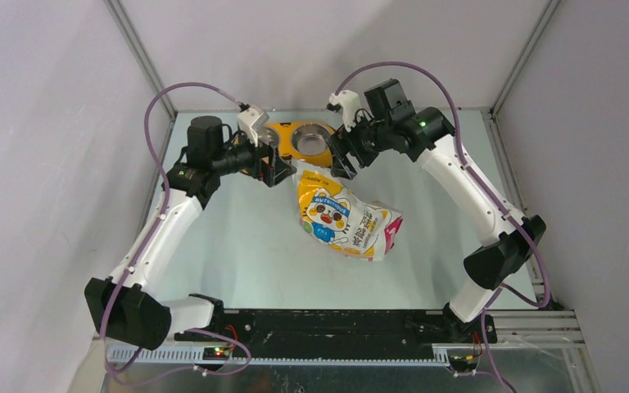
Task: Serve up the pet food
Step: Open the pet food bag at the center of the board.
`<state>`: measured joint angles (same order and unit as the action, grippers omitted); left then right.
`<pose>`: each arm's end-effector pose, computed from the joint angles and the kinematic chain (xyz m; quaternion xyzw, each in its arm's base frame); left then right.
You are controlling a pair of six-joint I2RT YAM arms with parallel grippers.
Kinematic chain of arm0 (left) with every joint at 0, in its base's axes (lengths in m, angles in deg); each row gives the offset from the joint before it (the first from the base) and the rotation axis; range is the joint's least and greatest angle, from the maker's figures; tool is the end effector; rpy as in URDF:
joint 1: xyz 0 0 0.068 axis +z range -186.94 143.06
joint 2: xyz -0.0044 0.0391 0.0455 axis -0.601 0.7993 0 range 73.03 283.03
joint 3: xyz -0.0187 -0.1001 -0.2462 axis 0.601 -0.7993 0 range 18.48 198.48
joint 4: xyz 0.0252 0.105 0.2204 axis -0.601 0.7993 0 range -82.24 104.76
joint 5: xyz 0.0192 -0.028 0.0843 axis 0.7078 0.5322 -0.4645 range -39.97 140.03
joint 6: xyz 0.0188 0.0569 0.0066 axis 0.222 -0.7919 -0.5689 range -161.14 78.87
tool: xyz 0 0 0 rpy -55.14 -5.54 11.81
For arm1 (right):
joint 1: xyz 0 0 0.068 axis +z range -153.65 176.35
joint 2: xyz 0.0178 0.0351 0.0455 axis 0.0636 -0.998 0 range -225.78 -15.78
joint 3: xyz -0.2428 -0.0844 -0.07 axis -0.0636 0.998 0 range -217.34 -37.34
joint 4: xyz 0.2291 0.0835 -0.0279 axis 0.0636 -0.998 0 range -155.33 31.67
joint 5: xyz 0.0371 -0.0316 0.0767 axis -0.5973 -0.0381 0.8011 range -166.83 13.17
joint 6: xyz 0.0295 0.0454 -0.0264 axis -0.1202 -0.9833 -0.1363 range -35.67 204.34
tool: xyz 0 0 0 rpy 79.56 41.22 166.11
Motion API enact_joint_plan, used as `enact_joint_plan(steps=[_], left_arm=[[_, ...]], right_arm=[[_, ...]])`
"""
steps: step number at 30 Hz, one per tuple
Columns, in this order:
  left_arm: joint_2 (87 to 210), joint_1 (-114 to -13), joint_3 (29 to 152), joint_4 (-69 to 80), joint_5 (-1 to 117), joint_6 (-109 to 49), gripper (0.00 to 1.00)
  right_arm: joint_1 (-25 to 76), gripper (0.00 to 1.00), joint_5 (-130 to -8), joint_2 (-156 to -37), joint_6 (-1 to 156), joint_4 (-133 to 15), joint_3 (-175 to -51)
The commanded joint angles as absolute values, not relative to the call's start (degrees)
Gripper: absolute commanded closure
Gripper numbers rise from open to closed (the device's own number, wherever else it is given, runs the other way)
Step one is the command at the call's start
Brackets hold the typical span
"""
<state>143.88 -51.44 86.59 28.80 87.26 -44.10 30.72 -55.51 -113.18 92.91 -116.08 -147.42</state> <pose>0.2509 -0.0928 0.3615 0.2929 0.7581 -0.3180 0.4882 0.2746 0.2075 0.3955 -0.3982 0.8193 0.2505 0.3278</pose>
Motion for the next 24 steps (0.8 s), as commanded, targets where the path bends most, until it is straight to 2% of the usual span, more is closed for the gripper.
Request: enact_joint_plan(steps=[1, 24], left_arm=[[144.0, -51.8, 86.3, 26.7, 88.0, -43.5, 0.00], [144.5, -51.9, 86.2, 26.4, 88.8, -43.0, 0.00]], right_arm=[[29.7, 0.17, -54.3, -112.4, 93.1, -114.7, -148.1], [28.7, 0.16, -54.5, -114.6, 93.8, -115.8, -148.4]])
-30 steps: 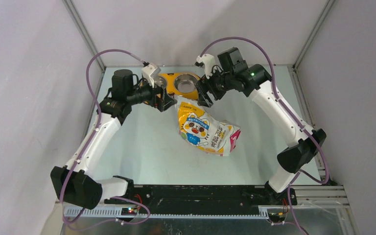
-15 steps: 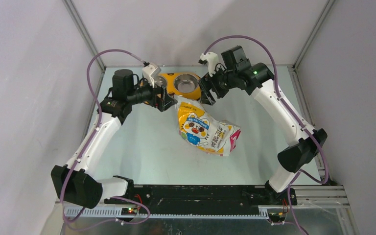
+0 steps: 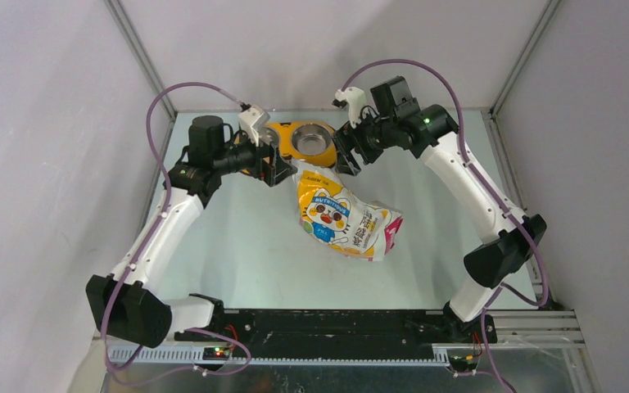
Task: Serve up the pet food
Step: Open the pet food bag at the center of the board.
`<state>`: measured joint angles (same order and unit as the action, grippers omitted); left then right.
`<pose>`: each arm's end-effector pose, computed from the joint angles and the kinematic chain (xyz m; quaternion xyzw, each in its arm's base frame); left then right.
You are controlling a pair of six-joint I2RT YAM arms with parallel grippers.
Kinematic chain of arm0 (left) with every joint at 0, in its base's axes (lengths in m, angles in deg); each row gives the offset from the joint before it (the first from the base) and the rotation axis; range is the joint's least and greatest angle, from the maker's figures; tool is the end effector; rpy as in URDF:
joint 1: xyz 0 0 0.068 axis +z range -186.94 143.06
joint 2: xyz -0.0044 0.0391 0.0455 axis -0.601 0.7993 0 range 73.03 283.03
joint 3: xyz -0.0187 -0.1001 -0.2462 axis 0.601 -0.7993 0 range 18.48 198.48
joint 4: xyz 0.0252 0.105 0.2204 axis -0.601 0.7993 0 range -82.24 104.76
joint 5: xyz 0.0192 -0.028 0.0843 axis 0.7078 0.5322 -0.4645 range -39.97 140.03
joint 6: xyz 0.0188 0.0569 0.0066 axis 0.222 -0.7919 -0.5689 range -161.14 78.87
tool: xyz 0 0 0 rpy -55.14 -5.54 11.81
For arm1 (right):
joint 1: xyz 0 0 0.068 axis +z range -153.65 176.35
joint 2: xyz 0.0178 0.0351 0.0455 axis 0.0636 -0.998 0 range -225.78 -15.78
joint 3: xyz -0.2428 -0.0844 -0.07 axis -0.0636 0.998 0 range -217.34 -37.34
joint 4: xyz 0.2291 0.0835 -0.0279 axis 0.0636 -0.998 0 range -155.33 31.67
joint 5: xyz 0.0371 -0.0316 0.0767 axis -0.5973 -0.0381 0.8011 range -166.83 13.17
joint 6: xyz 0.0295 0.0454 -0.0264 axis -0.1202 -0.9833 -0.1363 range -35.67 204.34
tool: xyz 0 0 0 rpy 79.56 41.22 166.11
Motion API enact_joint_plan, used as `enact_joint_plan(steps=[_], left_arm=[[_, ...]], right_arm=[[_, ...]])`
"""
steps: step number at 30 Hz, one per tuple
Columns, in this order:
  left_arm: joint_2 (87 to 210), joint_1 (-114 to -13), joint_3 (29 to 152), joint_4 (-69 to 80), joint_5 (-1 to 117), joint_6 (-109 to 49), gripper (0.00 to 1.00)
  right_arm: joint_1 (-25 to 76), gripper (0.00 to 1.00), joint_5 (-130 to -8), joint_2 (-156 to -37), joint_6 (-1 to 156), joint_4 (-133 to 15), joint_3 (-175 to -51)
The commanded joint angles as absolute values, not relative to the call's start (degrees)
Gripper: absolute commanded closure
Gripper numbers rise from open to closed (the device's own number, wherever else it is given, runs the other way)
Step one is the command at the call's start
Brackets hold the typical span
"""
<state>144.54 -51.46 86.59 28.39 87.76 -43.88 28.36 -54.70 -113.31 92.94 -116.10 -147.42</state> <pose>0.2536 -0.0940 0.3595 0.2932 0.7583 -0.3226 0.4847 0.2830 0.1967 0.3949 -0.3834 0.8257 0.2496 0.3300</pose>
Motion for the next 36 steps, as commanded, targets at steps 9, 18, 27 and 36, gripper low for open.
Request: enact_joint_plan(steps=[9, 18, 27, 36], left_arm=[[144.6, -51.9, 86.1, 26.3, 89.1, -42.7, 0.00], [145.0, -52.4, 86.9, 26.4, 89.2, -42.4, 0.00], [145.7, -55.5, 91.3, 29.5, 86.7, -43.5, 0.00], [148.8, -56.9, 96.1, 32.5, 90.2, -44.1, 0.00]], right_arm=[[29.6, 0.16, -53.7, -115.4, 94.4, -116.8, -149.0], [31.1, 0.16, -53.7, -115.2, 95.3, -117.8, -149.4], [34.8, 0.16, -62.6, -114.8, 95.9, -117.5, -149.5], [35.1, 0.17, -67.4, -114.0, 94.7, -115.5, -148.2]])
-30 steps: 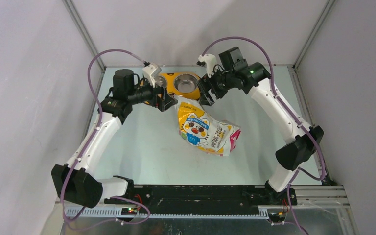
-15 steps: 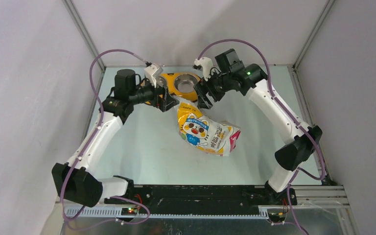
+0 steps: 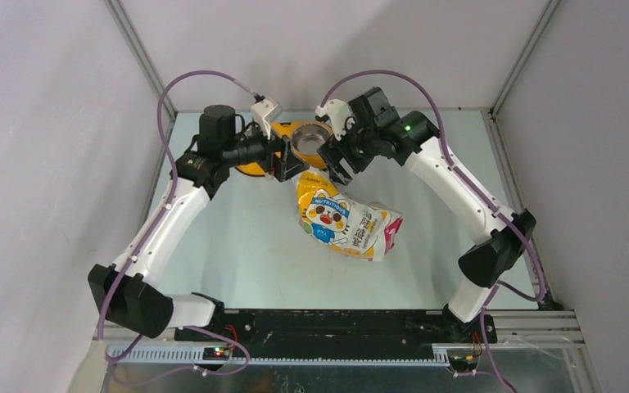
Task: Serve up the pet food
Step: Open the pet food bag at the center of the board.
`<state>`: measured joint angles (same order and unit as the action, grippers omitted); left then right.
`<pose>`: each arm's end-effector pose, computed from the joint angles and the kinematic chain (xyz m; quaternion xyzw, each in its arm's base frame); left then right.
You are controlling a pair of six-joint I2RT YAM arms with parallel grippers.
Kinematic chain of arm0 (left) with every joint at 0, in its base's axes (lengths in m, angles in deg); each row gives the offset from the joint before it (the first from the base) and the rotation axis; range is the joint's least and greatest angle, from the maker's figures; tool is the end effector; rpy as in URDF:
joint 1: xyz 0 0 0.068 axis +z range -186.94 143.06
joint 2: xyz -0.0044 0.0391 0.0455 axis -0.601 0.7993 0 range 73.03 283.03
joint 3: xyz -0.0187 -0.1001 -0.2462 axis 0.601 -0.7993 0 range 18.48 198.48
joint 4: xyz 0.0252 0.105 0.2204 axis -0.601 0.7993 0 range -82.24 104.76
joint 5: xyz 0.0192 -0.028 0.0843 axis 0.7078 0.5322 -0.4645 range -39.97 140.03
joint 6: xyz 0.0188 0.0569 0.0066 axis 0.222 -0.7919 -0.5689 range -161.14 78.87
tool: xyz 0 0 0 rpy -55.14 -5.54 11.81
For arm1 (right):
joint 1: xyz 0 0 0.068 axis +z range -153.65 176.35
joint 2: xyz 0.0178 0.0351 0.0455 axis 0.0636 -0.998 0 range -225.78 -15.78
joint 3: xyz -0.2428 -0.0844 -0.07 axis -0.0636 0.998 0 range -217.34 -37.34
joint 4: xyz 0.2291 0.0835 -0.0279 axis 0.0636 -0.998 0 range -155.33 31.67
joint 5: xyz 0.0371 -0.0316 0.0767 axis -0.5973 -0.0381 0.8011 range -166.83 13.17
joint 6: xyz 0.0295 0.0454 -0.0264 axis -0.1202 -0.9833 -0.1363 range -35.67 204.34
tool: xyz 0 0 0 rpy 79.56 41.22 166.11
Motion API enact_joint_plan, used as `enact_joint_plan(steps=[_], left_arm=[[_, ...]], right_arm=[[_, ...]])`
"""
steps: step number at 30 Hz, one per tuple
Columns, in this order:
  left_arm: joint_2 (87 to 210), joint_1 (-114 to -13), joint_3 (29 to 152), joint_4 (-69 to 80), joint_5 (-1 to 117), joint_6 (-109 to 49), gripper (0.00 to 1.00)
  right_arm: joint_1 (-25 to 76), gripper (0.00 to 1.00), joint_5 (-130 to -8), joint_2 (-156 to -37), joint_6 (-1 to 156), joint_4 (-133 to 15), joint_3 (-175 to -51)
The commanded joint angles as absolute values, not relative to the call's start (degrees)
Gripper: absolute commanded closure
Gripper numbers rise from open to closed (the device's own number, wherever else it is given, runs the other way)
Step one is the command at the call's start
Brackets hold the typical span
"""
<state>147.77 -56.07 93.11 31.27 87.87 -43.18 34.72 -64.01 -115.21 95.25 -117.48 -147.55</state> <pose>0.2557 -0.1177 0.3776 0.3200 0.7455 -0.3453 0.4718 0.2704 0.2267 0.3812 -0.4233 0.8278 0.1852 0.3182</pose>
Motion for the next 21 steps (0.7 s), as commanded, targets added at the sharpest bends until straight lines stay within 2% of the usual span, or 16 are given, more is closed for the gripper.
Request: enact_joint_plan(steps=[1, 11, 21], left_arm=[[149.0, -57.2, 96.3, 32.5, 90.8, -44.0, 0.00], [149.7, -61.9, 95.7, 31.5, 89.5, -42.5, 0.00], [153.7, -63.0, 98.7, 30.9, 87.6, -41.6, 0.00]], right_arm=[[35.1, 0.17, -68.0, -114.0, 94.5, -115.5, -148.3], [34.9, 0.17, -63.2, -110.1, 93.5, -117.1, -150.5], [34.9, 0.17, -62.0, -107.4, 93.7, -116.2, -147.3]])
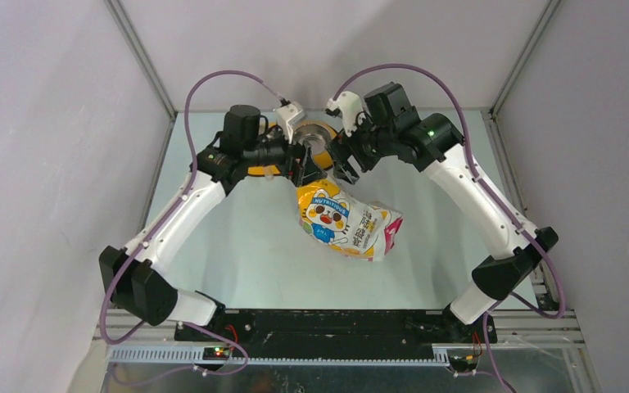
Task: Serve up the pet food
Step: Open the pet food bag at the center of the board.
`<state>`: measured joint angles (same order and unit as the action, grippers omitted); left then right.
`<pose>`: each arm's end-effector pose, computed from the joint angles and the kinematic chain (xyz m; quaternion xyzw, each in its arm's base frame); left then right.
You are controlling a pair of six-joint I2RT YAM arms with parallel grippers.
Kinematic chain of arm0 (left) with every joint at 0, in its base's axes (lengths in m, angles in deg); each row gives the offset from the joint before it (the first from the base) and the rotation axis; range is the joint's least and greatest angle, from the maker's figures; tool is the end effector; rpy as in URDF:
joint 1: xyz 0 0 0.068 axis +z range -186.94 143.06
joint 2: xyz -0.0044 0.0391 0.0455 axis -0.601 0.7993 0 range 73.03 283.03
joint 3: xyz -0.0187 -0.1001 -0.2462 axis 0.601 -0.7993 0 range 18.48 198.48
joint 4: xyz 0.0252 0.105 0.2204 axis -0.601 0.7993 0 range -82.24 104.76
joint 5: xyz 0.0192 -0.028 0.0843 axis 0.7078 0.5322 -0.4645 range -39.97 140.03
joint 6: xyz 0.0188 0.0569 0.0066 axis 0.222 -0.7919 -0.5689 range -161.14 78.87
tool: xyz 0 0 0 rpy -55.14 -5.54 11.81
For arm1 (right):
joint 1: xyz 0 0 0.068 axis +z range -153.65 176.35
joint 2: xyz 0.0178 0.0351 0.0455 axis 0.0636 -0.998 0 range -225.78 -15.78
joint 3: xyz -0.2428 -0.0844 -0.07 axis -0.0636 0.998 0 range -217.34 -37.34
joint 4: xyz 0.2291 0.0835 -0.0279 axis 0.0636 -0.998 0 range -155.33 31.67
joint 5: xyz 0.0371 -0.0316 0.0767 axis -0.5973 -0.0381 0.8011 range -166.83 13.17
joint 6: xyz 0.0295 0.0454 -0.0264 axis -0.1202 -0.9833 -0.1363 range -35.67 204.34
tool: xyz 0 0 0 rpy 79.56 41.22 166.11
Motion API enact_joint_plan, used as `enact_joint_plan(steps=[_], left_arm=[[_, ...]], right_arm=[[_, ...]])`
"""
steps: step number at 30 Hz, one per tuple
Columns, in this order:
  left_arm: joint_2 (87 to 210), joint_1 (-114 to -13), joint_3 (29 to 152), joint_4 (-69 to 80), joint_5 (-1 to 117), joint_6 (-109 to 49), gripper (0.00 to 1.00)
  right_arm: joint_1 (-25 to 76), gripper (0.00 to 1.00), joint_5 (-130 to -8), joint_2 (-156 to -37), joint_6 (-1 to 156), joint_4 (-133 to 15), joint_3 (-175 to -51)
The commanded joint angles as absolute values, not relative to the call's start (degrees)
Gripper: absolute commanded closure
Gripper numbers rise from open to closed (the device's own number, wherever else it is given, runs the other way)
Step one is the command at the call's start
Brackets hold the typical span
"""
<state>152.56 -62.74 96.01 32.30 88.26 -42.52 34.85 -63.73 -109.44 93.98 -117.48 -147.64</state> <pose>0.2585 -0.1557 0.3699 0.3563 0.7406 -0.3773 0.4268 0.2473 0.2096 0.4138 -0.4128 0.8116 0.2008 0.3613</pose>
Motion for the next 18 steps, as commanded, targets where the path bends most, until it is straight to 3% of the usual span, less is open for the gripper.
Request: enact_joint_plan(steps=[1, 18], left_arm=[[153.9, -63.0, 98.7, 30.9, 87.6, -40.5, 0.00], [157.6, -63.0, 103.0, 29.0, 87.6, -35.4, 0.00]], right_arm=[[34.9, 0.17, -61.8, -107.3, 93.6, -116.1, -146.9], [32.0, 0.17, -63.8, -110.4, 92.0, -113.3, -145.0]])
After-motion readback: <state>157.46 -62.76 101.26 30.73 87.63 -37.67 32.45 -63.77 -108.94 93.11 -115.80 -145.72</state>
